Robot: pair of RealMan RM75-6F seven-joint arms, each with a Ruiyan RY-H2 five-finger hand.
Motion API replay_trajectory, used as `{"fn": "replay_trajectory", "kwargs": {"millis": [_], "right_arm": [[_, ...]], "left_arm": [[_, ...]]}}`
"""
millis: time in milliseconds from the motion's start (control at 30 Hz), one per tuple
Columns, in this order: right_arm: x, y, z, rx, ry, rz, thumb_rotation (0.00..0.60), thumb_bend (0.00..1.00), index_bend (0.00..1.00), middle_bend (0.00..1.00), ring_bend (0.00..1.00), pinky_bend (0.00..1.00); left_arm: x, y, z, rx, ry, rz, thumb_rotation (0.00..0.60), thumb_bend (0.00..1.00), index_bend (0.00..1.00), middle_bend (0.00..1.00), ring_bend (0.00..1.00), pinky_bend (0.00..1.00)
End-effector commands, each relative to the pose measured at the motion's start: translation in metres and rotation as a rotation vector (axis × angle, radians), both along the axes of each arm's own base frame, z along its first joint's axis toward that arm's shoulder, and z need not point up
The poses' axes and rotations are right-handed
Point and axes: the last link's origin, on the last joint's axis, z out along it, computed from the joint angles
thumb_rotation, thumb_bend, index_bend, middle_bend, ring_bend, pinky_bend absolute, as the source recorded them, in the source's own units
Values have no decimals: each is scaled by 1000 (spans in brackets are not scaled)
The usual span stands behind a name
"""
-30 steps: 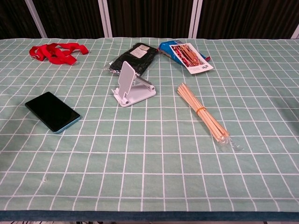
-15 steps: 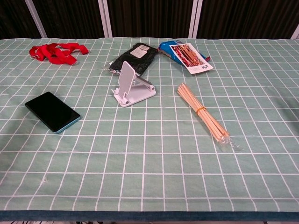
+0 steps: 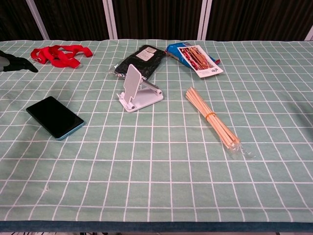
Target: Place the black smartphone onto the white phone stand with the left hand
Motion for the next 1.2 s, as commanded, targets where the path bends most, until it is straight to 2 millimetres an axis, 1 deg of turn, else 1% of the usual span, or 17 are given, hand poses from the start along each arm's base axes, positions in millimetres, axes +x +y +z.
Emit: {"fn": "replay_trajectory", "kwargs": {"millis": [33,267,567,800,1200], "right_arm": [[0,0,0,1,-2,-2,600,95,0,0,0,148],[0,0,0,2,-10,-7,600,95,0,0,0,148],[0,-1,0,3,-18,-9,600,98,0,0,0,148],[0,-1,1,4,-22,-12,600,99,0,0,0,148],[0,-1,1,5,-33,-18,600,99,0,0,0,148]], "left_arm": [[2,5,-7,-27,22,-1,600,109,110,35,0,0],[9,10,-20,-73,49,-20,600,108,147,81,0,0],[17,12,-37,-113,51,-38,600,109,146,101,0,0],[24,11,-52,-146,38,-48,600,109,138,159,0,0],[34,12,-68,-183,40,-70,600,133,148,177,0,0]]}}
